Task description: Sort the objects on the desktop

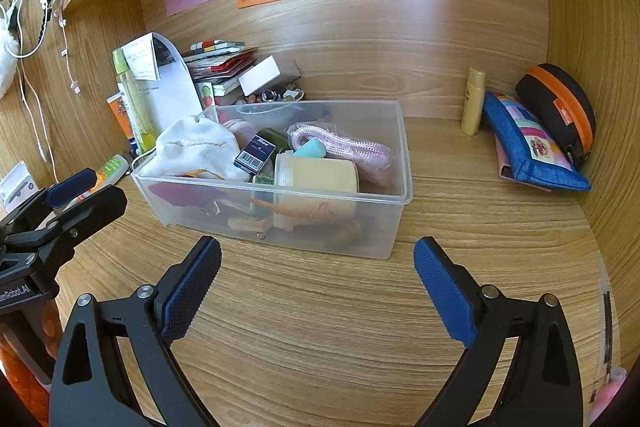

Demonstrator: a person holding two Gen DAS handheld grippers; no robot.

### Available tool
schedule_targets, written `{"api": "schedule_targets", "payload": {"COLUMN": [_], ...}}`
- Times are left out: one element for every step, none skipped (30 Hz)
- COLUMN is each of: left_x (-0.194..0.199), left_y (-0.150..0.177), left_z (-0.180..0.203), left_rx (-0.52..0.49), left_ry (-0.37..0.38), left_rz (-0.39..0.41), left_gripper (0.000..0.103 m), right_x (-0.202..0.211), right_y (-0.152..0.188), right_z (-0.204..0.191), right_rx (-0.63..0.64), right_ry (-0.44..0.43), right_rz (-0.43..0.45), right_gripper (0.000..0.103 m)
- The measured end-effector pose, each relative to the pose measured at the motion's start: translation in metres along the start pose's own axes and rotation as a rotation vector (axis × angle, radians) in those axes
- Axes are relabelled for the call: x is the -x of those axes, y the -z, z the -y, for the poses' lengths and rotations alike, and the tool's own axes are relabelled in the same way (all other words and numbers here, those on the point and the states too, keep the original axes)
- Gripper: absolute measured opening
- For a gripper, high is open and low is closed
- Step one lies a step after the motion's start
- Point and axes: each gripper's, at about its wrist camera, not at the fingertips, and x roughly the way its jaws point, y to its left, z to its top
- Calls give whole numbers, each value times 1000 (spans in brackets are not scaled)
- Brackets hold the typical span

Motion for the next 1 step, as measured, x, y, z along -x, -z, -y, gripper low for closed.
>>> {"api": "schedule_targets", "payload": {"left_x": [-2], "left_y": [0], "left_z": [0], "left_rx": [3], "left_ry": [4], "left_rz": [-14], "left_gripper": [97], "right_x": [0], "right_y": [0], "right_z": [-1], "right_rx": [-2], "right_ry": [-1], "right_rz": [0], "right_gripper": [96]}}
